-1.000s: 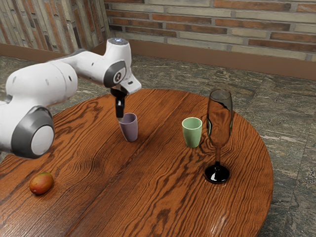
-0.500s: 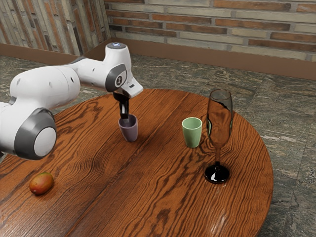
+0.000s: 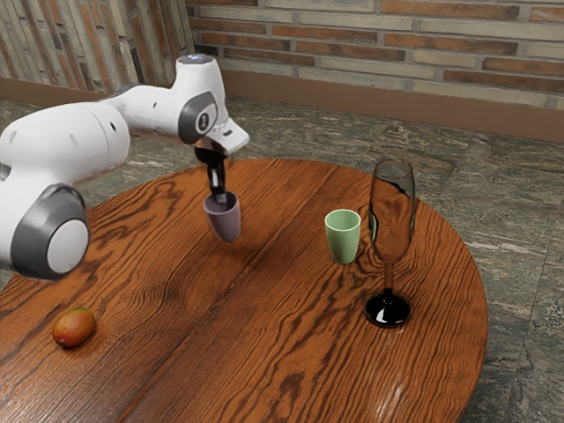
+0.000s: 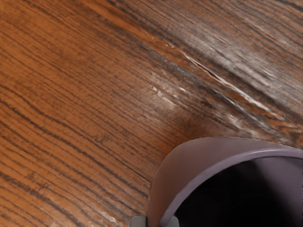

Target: Place the left cup onto the right cup

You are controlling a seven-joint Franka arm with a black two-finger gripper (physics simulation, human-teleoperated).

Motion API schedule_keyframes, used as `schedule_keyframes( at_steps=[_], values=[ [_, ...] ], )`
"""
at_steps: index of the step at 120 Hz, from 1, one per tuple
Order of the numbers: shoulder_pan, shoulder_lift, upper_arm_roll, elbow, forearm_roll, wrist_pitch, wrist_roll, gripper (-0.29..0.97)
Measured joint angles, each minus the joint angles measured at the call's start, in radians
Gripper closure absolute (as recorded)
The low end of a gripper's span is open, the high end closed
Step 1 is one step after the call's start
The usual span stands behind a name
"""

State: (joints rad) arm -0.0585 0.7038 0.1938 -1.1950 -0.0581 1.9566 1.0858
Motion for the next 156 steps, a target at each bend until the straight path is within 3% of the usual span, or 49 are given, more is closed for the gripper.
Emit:
schedule_keyframes(
  at_steps=[48, 125, 156],
  values=[
    [-0.042, 0.000, 0.034, 0.185, 0.031, -0.105, -0.005, 0.79],
    [-0.315, 0.074, 0.162, 0.301, 0.025, 0.028, 0.006, 0.79],
    [-0.357, 0.052, 0.183, 0.288, 0.026, 0.009, 0.001, 0.79]
  ],
)
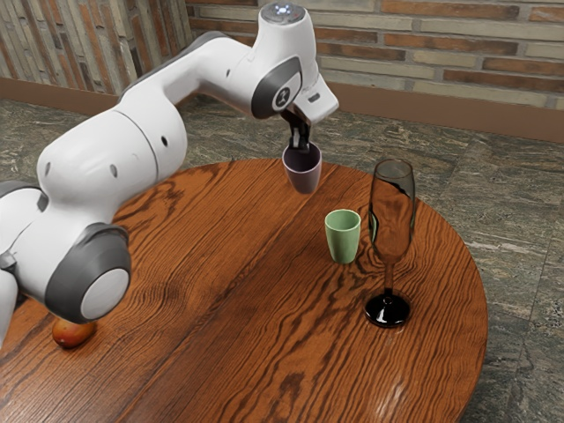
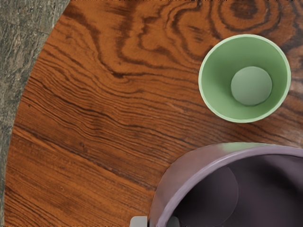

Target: Place the left cup onto the right cup

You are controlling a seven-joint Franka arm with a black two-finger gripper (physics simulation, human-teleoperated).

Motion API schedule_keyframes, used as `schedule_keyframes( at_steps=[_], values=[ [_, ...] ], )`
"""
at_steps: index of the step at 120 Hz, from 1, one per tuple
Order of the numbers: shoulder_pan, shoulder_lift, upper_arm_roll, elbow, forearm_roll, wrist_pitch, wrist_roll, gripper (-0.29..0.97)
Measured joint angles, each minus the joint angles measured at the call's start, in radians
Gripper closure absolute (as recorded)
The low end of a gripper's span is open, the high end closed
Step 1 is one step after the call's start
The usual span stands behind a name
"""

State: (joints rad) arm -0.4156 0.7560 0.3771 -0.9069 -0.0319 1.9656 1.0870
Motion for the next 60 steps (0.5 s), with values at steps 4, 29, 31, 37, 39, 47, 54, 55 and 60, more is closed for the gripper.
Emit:
schedule_keyframes(
  at_steps=[4, 29, 31, 37, 39, 47, 54, 55, 60],
  values=[
    [-0.003, -0.005, 0.001, 0.000, 0.001, -0.010, -0.002, 0.79],
    [-0.025, -0.010, -0.001, 0.007, -0.011, -0.072, -0.015, 0.79],
    [-0.027, -0.010, -0.001, 0.007, -0.013, -0.076, -0.016, 0.79],
    [-0.035, -0.010, -0.002, 0.008, -0.021, -0.088, -0.019, 0.79],
    [-0.038, -0.010, -0.002, 0.008, -0.024, -0.092, -0.020, 0.79],
    [-0.044, -0.010, -0.002, 0.007, -0.034, -0.111, -0.024, 0.79],
    [-0.045, -0.011, -0.002, 0.002, -0.044, -0.128, -0.029, 0.79],
    [-0.046, -0.011, -0.002, 0.002, -0.045, -0.130, -0.030, 0.79],
    [-0.046, -0.010, -0.002, 0.001, -0.050, -0.142, -0.034, 0.79]
  ],
)
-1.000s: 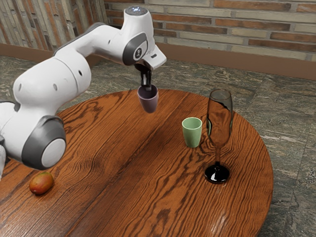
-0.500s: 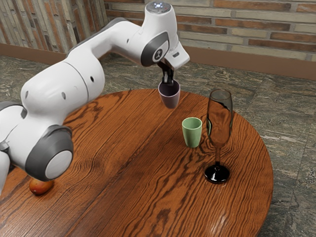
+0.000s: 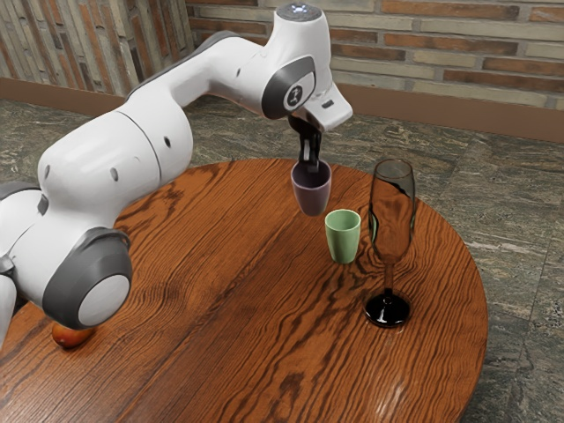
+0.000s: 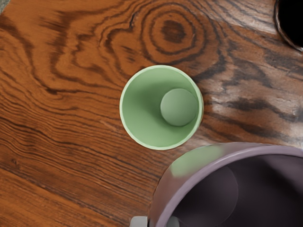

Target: Place the left cup onto the right cup

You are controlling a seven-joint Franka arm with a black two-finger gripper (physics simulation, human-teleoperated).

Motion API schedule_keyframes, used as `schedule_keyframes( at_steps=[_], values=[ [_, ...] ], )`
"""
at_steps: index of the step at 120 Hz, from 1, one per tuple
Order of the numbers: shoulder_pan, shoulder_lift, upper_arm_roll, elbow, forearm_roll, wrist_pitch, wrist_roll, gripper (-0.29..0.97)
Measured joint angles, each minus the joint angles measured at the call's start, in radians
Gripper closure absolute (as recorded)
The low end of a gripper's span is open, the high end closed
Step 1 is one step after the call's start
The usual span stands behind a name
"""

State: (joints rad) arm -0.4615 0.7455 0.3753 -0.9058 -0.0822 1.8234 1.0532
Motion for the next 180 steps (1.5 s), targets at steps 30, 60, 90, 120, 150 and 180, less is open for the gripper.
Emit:
schedule_keyframes(
  at_steps=[30, 60, 90, 120, 150, 180],
  values=[
    [0.000, 0.024, -0.005, 0.013, -0.017, -0.028, -0.016, 0.79],
    [0.010, 0.092, -0.009, 0.098, -0.020, 0.008, -0.005, 0.79],
    [0.028, 0.147, -0.034, 0.164, -0.020, 0.045, 0.020, 0.79],
    [0.059, 0.197, -0.072, 0.195, -0.019, 0.082, 0.043, 0.79],
    [0.067, 0.214, -0.079, 0.196, -0.016, 0.107, 0.065, 0.79],
    [0.069, 0.217, -0.079, 0.194, -0.017, 0.113, 0.085, 0.55]
  ],
)
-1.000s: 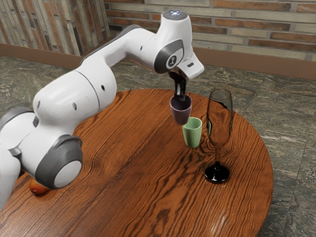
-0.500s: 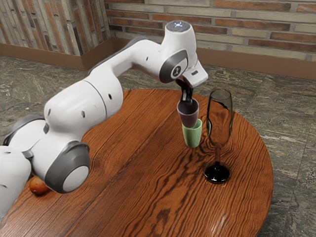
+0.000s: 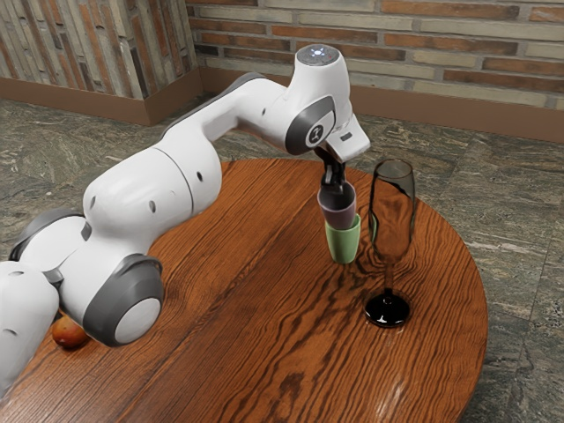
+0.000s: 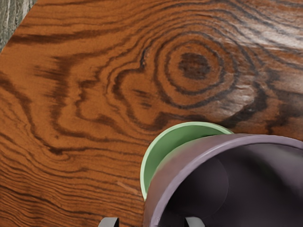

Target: Place the left cup onto the right cup

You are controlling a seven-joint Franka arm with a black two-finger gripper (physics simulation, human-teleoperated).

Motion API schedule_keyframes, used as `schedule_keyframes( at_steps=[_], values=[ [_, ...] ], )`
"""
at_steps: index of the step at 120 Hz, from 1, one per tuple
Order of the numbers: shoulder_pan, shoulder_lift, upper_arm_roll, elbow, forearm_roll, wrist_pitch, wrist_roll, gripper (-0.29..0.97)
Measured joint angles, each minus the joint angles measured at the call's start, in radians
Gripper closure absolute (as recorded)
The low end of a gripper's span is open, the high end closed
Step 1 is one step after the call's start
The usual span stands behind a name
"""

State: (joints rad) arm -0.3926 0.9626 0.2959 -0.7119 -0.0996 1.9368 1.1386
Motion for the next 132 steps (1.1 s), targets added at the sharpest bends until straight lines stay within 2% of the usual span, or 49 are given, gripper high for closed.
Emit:
schedule_keyframes(
  at_steps=[13, 28, 54, 70, 91, 104, 117, 132],
  values=[
    [0.007, 0.000, 0.000, -0.002, -0.002, -0.001, 0.009, 0.33],
    [0.007, -0.002, 0.000, -0.004, -0.003, -0.005, 0.019, 0.18],
    [0.007, -0.010, 0.003, -0.016, -0.002, -0.020, 0.032, 0.07],
    [0.003, -0.054, 0.016, -0.098, -0.002, -0.047, 0.037, 0.04],
    [-0.004, -0.197, 0.026, -0.263, 0.004, -0.091, 0.034, 0.02],
    [-0.001, -0.340, 0.026, -0.431, 0.009, -0.119, 0.022, 0.01],
    [0.007, -0.510, 0.024, -0.593, 0.066, -0.161, -0.006, 0.01],
    [0.053, -0.652, 0.012, -0.697, 0.126, -0.202, -0.037, 0.00]
  ],
)
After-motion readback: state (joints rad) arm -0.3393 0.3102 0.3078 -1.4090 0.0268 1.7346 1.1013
